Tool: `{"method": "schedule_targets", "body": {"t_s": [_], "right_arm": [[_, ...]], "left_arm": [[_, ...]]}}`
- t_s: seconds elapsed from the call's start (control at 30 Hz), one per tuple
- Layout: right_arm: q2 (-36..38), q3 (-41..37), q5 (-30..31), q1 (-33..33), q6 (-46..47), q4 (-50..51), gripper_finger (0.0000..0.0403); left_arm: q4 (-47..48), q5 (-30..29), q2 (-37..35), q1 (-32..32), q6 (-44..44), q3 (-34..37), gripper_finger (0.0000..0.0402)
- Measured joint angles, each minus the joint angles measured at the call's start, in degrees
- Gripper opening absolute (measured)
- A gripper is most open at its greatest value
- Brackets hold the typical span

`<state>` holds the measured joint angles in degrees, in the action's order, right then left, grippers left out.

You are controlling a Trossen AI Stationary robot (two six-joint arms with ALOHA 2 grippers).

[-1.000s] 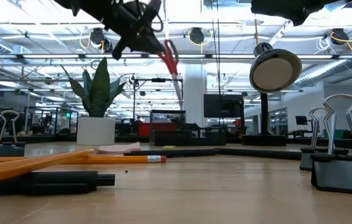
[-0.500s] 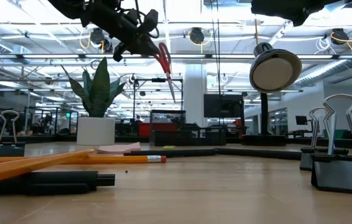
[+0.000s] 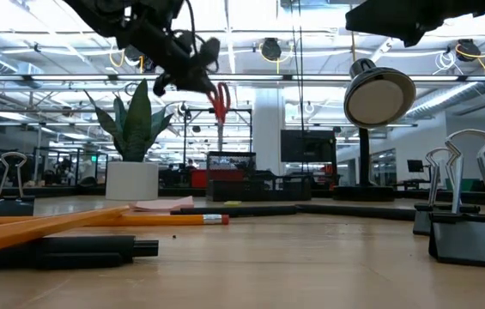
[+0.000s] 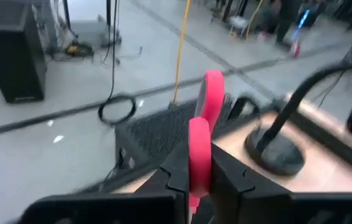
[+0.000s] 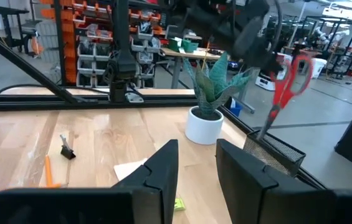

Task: Pick and place office supplies into organizer
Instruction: Put the orange scissor into the black mesh desk organizer, then put the black binder clip into the black black mesh desk organizer

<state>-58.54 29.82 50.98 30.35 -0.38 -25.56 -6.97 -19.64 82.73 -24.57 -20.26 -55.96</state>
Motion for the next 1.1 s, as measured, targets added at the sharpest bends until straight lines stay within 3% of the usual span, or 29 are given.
{"method": "schedule_targets", "body": {"t_s": [0.17,0.43,0.73,0.83,1.1], "right_arm": [[0.0,0.0,-0.01,0.0,-0.04,0.08,0.01],[0.0,0.0,-0.04,0.0,0.11,0.09,0.01],[0.0,0.0,-0.07,0.0,0.13,0.11,0.01],[0.0,0.0,-0.07,0.0,0.13,0.13,0.01],[0.0,-0.97,-0.13,-0.02,1.6,0.15,0.01]], "left_arm": [[-1.91,0.03,3.91,0.1,-0.23,-0.09,0.002],[-3.85,-1.53,9.83,0.16,0.23,-0.07,0.0052],[-7.28,-1.84,13.3,0.16,-1.07,-0.17,0.0038],[-7.98,-1.27,13.32,0.49,-1.2,-0.14,0.0063],[-8.2,0.15,12.23,0.85,-1.44,0.02,0.0176]]}}
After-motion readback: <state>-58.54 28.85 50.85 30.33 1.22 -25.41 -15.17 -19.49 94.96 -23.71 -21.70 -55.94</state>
